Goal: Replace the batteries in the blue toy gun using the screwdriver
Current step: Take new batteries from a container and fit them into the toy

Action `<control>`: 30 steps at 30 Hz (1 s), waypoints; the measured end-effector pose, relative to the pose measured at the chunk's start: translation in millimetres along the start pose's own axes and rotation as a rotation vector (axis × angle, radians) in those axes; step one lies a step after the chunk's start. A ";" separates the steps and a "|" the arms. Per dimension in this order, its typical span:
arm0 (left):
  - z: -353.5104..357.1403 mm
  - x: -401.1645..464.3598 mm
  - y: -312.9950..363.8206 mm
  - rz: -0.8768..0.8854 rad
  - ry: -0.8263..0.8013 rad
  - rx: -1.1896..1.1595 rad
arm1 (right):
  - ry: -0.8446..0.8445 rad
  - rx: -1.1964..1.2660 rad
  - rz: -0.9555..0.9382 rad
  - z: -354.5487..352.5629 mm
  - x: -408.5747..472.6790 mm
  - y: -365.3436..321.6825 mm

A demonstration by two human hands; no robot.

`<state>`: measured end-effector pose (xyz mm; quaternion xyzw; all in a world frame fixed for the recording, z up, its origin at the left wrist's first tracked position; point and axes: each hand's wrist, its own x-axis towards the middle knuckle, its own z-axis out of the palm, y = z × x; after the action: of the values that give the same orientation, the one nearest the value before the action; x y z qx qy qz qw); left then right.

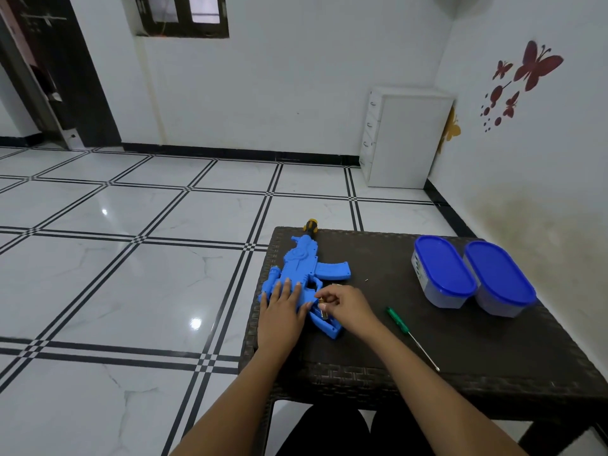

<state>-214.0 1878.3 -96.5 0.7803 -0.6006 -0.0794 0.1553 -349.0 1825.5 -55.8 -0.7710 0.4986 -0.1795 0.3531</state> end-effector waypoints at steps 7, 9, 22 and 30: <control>-0.8 -1.0 -0.5 0.001 -0.011 -0.003 | -0.063 -0.237 -0.077 0.8 1.2 -8.3; -0.5 -0.8 -0.5 -0.001 -0.015 -0.002 | -0.067 -0.313 -0.113 1.8 -0.7 -6.8; -3.8 -1.4 0.2 -0.020 -0.045 0.012 | 0.235 -0.476 -0.367 40.8 -10.9 7.4; -4.8 -2.3 -0.6 -0.016 -0.041 0.038 | 0.071 -0.922 -0.412 34.6 -17.0 -20.8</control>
<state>-212.5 1881.3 -92.3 0.7860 -0.5989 -0.0852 0.1276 -321.3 1858.7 -63.2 -0.9226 0.3752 -0.0327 -0.0838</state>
